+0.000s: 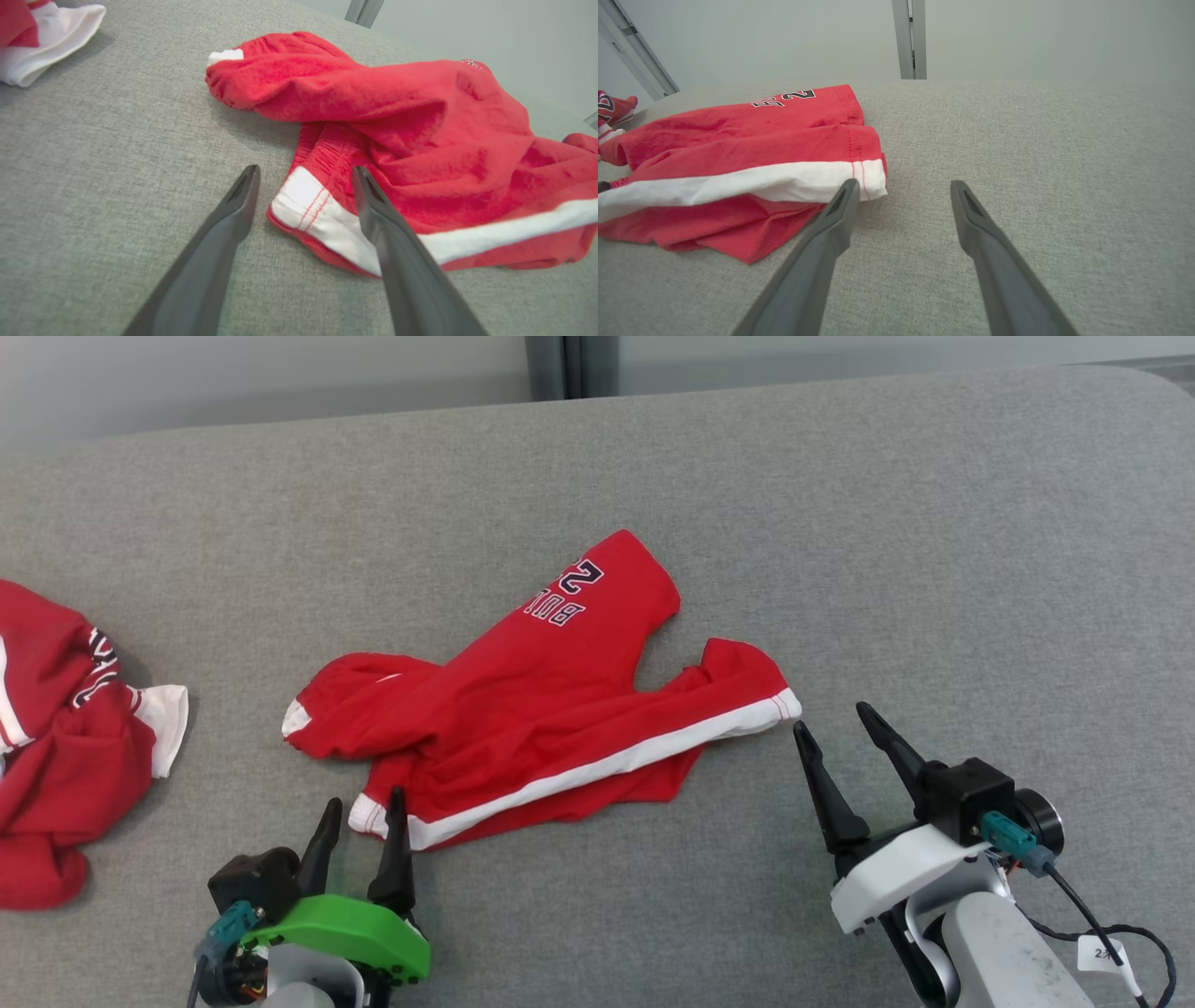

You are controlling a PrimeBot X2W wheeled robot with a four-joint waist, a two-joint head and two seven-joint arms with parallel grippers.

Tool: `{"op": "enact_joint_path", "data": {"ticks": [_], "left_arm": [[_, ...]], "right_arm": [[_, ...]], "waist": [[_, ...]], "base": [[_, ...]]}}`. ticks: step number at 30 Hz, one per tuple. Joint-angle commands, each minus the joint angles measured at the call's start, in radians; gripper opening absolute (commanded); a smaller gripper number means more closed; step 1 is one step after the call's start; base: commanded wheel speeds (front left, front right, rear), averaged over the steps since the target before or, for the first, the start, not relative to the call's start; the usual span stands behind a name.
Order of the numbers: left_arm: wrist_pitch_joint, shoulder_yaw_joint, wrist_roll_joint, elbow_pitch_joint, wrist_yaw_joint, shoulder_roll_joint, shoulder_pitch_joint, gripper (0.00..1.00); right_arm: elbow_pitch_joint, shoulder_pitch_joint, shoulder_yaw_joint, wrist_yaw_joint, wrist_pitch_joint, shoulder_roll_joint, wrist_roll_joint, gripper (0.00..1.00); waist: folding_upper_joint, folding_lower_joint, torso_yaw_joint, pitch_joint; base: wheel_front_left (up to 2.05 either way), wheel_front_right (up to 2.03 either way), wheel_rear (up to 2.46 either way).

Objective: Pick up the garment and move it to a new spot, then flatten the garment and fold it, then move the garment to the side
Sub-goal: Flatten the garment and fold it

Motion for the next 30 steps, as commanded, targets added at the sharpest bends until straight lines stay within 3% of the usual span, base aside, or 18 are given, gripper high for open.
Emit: {"op": "enact_joint_path", "data": {"ticks": [1,4,5,6,7,8,10,11,12,13,22,30], "left_arm": [[-0.001,0.005,-0.003,-0.002,-0.002,0.006,0.005,0.96],[-0.001,0.01,-0.006,0.005,-0.002,0.005,0.008,0.87],[-0.001,0.012,-0.007,0.007,-0.002,0.004,0.007,0.74],[-0.001,0.012,-0.006,0.01,-0.002,0.004,0.007,0.47],[-0.001,0.013,-0.001,0.019,-0.002,0.003,0.006,0.32],[-0.001,0.019,0.002,0.026,-0.002,0.004,0.005,0.25],[-0.001,0.012,-0.003,0.06,-0.002,0.002,-0.003,0.04],[0.0,0.005,-0.012,0.073,-0.002,0.002,-0.009,0.02],[0.0,-0.004,-0.019,0.092,-0.002,0.002,-0.014,0.07],[0.001,-0.013,-0.024,0.105,-0.002,0.001,-0.017,0.0],[0.0,-0.011,-0.03,0.094,-0.002,0.0,-0.033,0.0],[0.0,-0.004,-0.014,0.083,-0.002,0.0,-0.035,0.0]], "right_arm": [[-0.001,0.004,0.0,0.0,0.0,-0.004,0.002,1.0],[0.0,0.008,-0.003,0.0,0.0,-0.004,0.004,1.0],[0.0,0.009,-0.003,0.0,0.0,-0.004,0.004,1.0],[0.001,0.009,-0.003,0.0,0.0,-0.004,0.004,1.0],[0.001,0.009,-0.003,0.0,0.0,-0.004,0.004,1.0],[0.001,0.008,-0.003,0.0,0.0,-0.004,0.004,1.0],[0.001,0.006,-0.003,0.0,0.0,-0.004,0.002,1.0],[0.001,0.005,-0.003,0.0,0.0,-0.004,0.002,1.0],[0.001,0.003,-0.003,0.0,0.0,-0.004,0.001,1.0],[0.001,0.001,-0.003,0.0,0.0,-0.004,0.0,1.0],[0.006,-0.013,0.012,0.0,0.0,-0.004,0.013,1.0],[0.094,-0.048,0.071,0.0,0.0,-0.004,0.031,1.0]], "waist": [[0.0,0.0,0.001,0.0],[0.0,0.0,0.002,-0.001],[0.0,0.0,0.003,-0.001],[0.0,0.0,0.003,-0.002],[0.0,0.0,0.003,-0.002],[0.0,0.0,0.003,-0.002],[0.0,0.0,0.002,0.0],[0.0,0.0,0.002,0.001],[0.0,0.0,0.002,0.002],[0.0,0.0,0.003,0.003],[0.0,0.0,0.011,0.005],[0.0,0.0,0.023,0.017]], "base": [[0.0,0.0,0.0],[0.0,0.0,0.0],[0.0,0.0,0.0],[0.0,0.0,0.0],[0.0,0.0,0.0],[0.0,0.0,0.0],[0.0,0.0,0.0],[0.0,0.0,0.0],[0.0,0.0,0.0],[0.0,0.0,0.0],[0.0,0.0,0.0],[0.0,0.0,0.0]]}}
